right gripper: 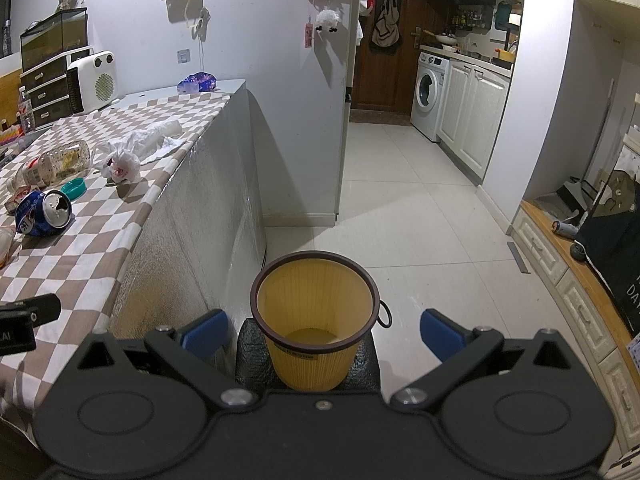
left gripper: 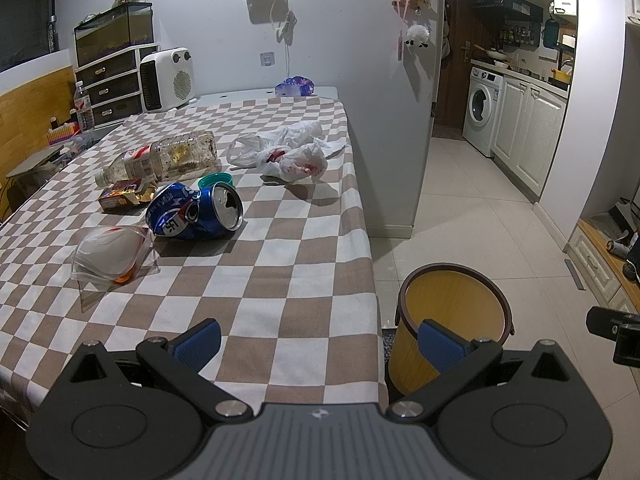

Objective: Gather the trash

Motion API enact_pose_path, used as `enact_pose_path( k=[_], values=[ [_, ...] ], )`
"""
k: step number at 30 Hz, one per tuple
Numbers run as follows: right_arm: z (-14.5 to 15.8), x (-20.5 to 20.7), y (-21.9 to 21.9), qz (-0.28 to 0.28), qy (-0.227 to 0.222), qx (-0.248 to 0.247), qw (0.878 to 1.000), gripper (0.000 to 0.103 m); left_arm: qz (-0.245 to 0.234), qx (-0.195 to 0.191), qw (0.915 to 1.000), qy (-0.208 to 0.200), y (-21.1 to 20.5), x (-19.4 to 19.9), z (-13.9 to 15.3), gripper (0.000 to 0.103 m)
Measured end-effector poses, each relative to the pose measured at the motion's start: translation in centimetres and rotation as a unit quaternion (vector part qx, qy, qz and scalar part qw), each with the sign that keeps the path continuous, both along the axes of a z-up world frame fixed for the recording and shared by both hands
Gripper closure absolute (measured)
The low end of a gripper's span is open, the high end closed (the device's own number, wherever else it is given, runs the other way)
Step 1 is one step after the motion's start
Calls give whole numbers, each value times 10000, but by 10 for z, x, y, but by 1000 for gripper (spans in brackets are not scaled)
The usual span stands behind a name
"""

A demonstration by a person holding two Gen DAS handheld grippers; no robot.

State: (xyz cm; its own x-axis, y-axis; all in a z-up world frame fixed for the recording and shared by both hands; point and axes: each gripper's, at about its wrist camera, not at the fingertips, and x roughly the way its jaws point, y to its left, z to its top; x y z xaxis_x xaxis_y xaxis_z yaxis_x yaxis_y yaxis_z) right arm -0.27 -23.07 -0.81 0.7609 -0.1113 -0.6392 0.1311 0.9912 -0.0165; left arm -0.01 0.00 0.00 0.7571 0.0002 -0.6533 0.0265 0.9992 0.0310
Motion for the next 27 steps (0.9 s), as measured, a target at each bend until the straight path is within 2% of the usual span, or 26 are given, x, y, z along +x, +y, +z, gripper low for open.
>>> enact_pose_path(
  k=[27],
  values=[
    [-2, 1, 1, -1, 14, 12, 10000, 0, 1, 2, 10000, -4, 0, 0, 0, 0]
  ],
)
